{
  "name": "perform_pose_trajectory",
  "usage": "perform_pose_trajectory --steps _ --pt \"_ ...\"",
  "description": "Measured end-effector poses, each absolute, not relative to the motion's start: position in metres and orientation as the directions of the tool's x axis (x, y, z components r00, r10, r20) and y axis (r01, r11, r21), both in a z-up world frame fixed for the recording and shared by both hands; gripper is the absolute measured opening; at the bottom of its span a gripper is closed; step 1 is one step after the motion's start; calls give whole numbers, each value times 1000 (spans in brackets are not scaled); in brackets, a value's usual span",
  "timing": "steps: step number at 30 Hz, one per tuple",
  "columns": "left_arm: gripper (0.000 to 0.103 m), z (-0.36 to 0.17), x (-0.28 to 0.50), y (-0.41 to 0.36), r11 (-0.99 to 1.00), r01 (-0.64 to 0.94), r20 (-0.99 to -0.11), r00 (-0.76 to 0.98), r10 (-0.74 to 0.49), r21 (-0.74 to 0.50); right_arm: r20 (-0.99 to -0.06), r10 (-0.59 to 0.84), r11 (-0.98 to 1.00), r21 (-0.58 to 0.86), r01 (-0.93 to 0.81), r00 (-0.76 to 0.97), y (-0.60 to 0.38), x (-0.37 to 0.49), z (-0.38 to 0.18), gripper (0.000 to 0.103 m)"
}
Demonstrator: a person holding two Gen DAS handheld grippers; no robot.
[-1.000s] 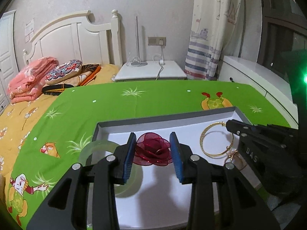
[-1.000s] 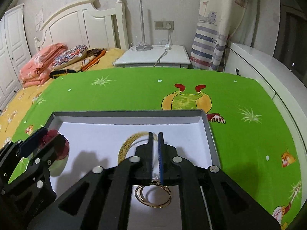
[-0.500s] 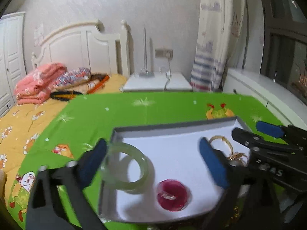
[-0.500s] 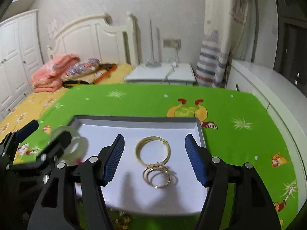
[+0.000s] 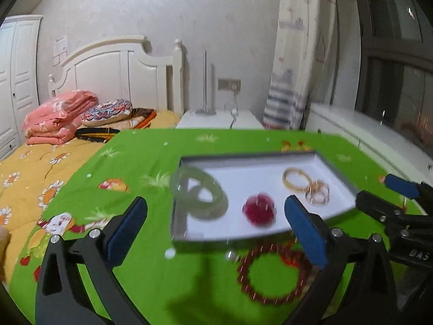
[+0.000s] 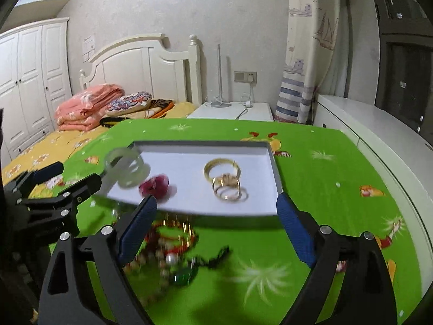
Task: Organize jewelry
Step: 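Lower the gold bangle and red rose into the tray and open both tools, then grasp the multicolour bead bracelet with the right tool while the left tool grasps the red bead bracelet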
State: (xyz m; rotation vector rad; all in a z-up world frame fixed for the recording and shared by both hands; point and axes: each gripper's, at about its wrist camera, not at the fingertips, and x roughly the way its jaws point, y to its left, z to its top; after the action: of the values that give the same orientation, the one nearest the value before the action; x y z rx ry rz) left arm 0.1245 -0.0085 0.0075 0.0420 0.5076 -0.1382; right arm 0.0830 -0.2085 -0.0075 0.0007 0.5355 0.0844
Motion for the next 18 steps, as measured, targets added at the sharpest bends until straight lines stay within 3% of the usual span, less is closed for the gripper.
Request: perform_pose_trajectory --steps 6,9,18 --pt "98 -6 107 -6 985 175 -561 815 -141 7 -567 81 997 45 -68 820 -214 70 -23 56" --pt "98 -12 103 -8 984 178 -575 808 -131 26 -593 93 996 57 -74 800 -214 62 -33 51" --pt "90 -27 101 -8 988 153 -593 796 -122 2 -627 186 978 47 -202 756 -173 51 -40 50"
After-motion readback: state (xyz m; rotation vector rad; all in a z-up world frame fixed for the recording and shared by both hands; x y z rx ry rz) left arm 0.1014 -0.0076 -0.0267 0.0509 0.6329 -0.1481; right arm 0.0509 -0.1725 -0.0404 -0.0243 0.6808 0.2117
